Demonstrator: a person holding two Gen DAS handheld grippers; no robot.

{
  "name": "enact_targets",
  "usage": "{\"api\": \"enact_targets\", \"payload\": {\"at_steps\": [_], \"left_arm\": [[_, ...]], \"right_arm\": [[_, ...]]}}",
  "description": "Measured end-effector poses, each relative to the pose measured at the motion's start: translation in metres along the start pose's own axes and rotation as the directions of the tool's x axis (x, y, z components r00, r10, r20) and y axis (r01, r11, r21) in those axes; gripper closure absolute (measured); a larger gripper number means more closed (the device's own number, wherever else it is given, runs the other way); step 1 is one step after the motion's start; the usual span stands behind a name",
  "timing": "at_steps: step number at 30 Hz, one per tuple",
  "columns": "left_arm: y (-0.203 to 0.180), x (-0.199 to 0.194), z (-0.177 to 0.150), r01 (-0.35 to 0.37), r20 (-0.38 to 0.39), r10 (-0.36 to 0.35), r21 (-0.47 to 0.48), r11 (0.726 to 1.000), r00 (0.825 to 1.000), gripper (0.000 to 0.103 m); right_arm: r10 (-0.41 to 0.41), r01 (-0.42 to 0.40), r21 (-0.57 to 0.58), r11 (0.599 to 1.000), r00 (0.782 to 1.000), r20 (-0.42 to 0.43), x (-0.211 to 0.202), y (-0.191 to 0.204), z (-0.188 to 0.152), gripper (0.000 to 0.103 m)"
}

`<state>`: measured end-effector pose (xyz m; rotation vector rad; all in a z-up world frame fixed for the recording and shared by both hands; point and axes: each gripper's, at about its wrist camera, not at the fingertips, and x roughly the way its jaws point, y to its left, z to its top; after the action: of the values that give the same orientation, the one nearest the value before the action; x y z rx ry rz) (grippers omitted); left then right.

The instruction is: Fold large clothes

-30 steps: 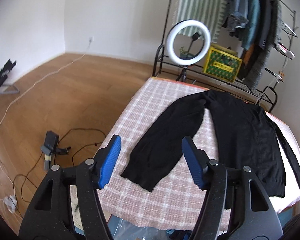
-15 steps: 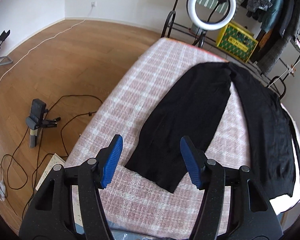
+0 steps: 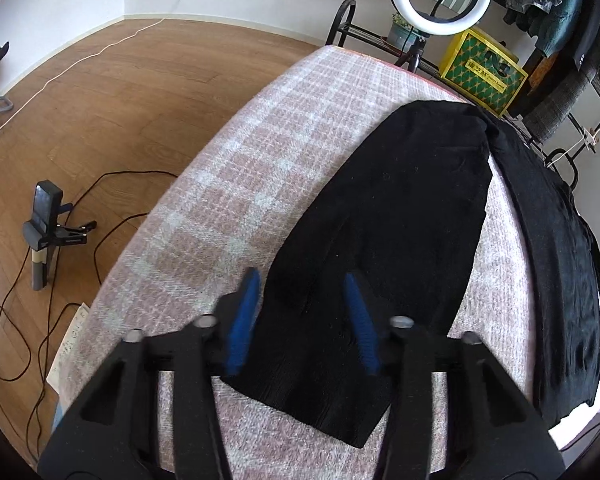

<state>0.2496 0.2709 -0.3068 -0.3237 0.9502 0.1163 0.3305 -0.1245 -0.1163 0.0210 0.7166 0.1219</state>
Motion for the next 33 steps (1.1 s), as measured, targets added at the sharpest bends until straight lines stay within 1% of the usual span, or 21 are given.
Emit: {"api": "enact_targets", "payload": {"at_steps": [1,2,3,4,5,7,10,11,13,15,17,19,23,25,26,27,28,30,31,32,33], "left_arm": [[-0.001,0.003,0.0,0.0,-0.004,0.0,0.005,1.0,1.0,0.085],[-0.003,0.008,-0.001,0.001,-0.015,-0.001,0.021,1.0,1.0,0.089],[-0.006,0.01,-0.002,0.0,-0.016,0.001,0.038,0.999,1.0,0.091],[-0.009,0.01,-0.003,-0.009,-0.002,0.01,0.064,0.998,1.0,0.097],[-0.013,0.009,-0.003,-0.016,0.01,0.015,0.092,0.996,1.0,0.098],[-0.02,0.007,-0.001,-0.003,0.025,0.0,0.124,0.992,1.0,0.1],[-0.022,-0.004,0.001,0.058,0.065,-0.064,0.099,0.993,0.996,0.1],[-0.023,-0.009,0.002,0.09,0.074,-0.096,0.079,0.993,0.993,0.1],[-0.029,-0.017,0.003,0.133,0.09,-0.14,0.077,0.988,0.986,0.1],[-0.042,-0.027,0.003,0.19,0.109,-0.199,0.093,0.977,0.974,0.1],[-0.059,-0.037,0.003,0.227,0.125,-0.242,0.125,0.966,0.962,0.1],[-0.081,-0.045,0.001,0.276,0.13,-0.299,0.17,0.946,0.945,0.1],[-0.129,-0.055,-0.004,0.396,0.098,-0.429,0.244,0.885,0.898,0.1],[-0.16,-0.059,-0.013,0.461,0.047,-0.497,0.308,0.832,0.867,0.1],[-0.172,-0.06,-0.019,0.478,0.026,-0.515,0.336,0.812,0.857,0.1],[-0.187,-0.062,-0.027,0.493,-0.004,-0.532,0.379,0.783,0.847,0.1],[-0.2,-0.065,-0.037,0.5,-0.025,-0.539,0.412,0.762,0.842,0.1],[-0.221,-0.065,-0.052,0.507,-0.076,-0.539,0.469,0.723,0.839,0.1],[-0.228,-0.064,-0.058,0.51,-0.092,-0.539,0.485,0.71,0.837,0.1],[-0.233,-0.065,-0.065,0.506,-0.101,-0.533,0.502,0.701,0.84,0.1],[-0.238,-0.065,-0.07,0.498,-0.106,-0.525,0.516,0.697,0.845,0.1]], "right_arm": [[0.006,-0.006,0.006,1.0,1.0,-0.016,0.01,0.001,-0.001,0.032],[0.009,-0.009,0.012,1.0,1.0,-0.026,0.013,0.001,-0.002,0.033],[0.011,-0.01,0.016,1.0,0.999,-0.041,0.022,0.001,-0.003,0.034],[0.012,-0.012,0.016,1.0,0.999,-0.049,0.028,0.003,-0.005,0.034],[0.014,-0.013,0.015,1.0,0.998,-0.057,0.035,0.005,-0.005,0.034],[0.013,-0.013,0.007,1.0,0.997,-0.075,0.049,0.008,-0.008,0.034],[0.021,-0.022,-0.003,1.0,0.995,-0.095,0.065,0.014,-0.011,0.034],[0.025,-0.026,-0.005,1.0,0.995,-0.099,0.069,0.015,-0.011,0.034],[0.044,-0.045,-0.002,0.999,0.993,-0.112,0.077,0.018,-0.014,0.035],[0.064,-0.065,-0.003,0.998,0.99,-0.129,0.086,0.021,-0.017,0.035],[0.082,-0.083,0.002,0.997,0.986,-0.146,0.096,0.022,-0.017,0.035],[0.102,-0.102,0.011,0.995,0.982,-0.158,0.104,0.023,-0.017,0.035],[0.161,-0.154,0.049,0.987,0.97,-0.184,0.126,0.017,-0.015,0.035],[0.19,-0.177,0.082,0.981,0.962,-0.195,0.138,0.01,-0.013,0.035],[0.208,-0.192,0.096,0.977,0.958,-0.199,0.143,0.008,-0.011,0.035],[0.224,-0.206,0.109,0.973,0.954,-0.2,0.15,0.004,-0.009,0.035],[0.236,-0.215,0.12,0.969,0.951,-0.2,0.155,0.002,-0.007,0.035],[0.266,-0.238,0.155,0.959,0.942,-0.202,0.168,-0.004,-0.001,0.046],[0.279,-0.246,0.173,0.954,0.938,-0.207,0.176,-0.007,0.002,0.047],[0.293,-0.255,0.188,0.948,0.933,-0.21,0.182,-0.009,0.005,0.049],[0.322,-0.28,0.206,0.938,0.923,-0.211,0.191,-0.01,0.011,0.054]]}}
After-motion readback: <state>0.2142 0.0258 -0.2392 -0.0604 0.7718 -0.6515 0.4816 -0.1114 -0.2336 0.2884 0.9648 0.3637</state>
